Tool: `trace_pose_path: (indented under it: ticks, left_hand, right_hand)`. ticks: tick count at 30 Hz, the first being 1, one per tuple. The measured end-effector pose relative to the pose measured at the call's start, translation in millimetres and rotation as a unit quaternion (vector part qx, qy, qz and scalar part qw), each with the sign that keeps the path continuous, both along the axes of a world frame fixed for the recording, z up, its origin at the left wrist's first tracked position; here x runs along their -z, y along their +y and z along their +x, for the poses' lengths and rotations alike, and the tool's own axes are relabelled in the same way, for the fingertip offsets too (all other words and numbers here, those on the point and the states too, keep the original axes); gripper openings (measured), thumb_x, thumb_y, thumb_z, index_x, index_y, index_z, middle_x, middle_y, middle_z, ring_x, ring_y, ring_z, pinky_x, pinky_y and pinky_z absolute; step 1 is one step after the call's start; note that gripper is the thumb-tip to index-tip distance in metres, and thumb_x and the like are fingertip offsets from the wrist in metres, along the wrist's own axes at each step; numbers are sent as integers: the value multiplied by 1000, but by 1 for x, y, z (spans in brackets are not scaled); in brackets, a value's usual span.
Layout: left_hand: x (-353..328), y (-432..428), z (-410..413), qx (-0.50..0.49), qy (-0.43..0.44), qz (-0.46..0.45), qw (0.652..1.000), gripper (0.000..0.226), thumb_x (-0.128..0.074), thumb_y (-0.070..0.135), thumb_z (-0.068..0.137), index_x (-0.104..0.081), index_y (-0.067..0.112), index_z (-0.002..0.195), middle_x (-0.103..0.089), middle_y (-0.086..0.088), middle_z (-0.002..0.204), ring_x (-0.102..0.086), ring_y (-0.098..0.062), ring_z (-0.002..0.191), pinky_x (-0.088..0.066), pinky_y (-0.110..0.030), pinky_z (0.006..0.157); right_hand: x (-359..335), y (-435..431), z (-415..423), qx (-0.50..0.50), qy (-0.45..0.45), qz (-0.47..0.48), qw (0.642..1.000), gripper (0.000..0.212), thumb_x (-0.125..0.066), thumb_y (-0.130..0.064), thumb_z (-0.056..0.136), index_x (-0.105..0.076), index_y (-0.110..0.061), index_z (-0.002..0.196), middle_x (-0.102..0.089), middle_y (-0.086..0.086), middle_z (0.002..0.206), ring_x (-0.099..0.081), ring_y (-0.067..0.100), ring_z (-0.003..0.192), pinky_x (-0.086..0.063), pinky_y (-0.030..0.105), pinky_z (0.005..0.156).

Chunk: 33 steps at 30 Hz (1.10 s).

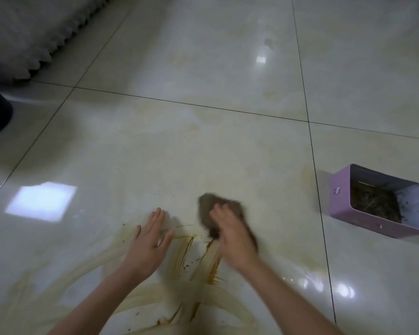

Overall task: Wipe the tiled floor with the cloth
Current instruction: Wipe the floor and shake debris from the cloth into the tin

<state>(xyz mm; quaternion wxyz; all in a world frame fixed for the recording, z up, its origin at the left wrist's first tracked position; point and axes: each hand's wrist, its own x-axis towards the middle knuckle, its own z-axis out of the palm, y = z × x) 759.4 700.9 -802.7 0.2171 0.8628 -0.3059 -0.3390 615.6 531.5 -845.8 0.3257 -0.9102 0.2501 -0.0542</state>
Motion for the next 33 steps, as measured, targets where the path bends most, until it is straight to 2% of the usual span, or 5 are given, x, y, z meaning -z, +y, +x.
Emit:
trace_pose_path:
  ticks: [6, 12, 16, 28, 33]
  left_hand:
    - [-11, 1, -18, -57, 7, -31, 998, 53, -35, 31, 103, -20, 17, 153, -13, 4, 160, -7, -7, 147, -2, -30, 120]
    - [-45, 9, -47, -124, 64, -145, 980, 33, -53, 33, 97, -54, 29, 130, -60, 7, 129, -56, -1, 112, -43, -15, 90]
    - [-92, -1, -67, -143, 177, -250, 941, 43, -60, 65, 75, -61, 42, 112, -69, 19, 102, -64, 4, 94, -52, -13, 71]
    - [-137, -5, -81, -148, 375, -363, 840, 9, -59, 18, 80, -57, 11, 75, -55, -9, 75, -57, -16, 70, -48, -24, 57]
    - [-149, 13, -67, -184, 418, -408, 790, 23, -54, 19, 77, -73, 8, 83, -70, -11, 86, -66, -20, 76, -54, -26, 58]
  right_hand:
    - [-43, 23, -3, -5, 58, 267, 962, 44, -42, 2, 97, -54, -15, 136, -50, -1, 142, -39, 6, 131, -22, 15, 112]
    - [-116, 6, -29, 209, -100, 613, 756, 31, -58, -19, 92, -62, -5, 120, -68, 18, 116, -66, 31, 107, -56, 40, 90]
    - [-148, 22, -42, 220, -149, 664, 699, 47, -53, -37, 88, -64, -7, 124, -65, 18, 122, -63, 32, 114, -54, 43, 92]
    - [-184, 14, -63, 311, -201, 609, 701, 43, -48, -42, 97, -67, -11, 120, -68, 11, 119, -61, 27, 116, -42, 44, 107]
    - [-194, 0, -79, 303, -195, 550, 754, 24, -49, -18, 96, -71, -12, 94, -70, 6, 94, -68, 18, 85, -51, 36, 75]
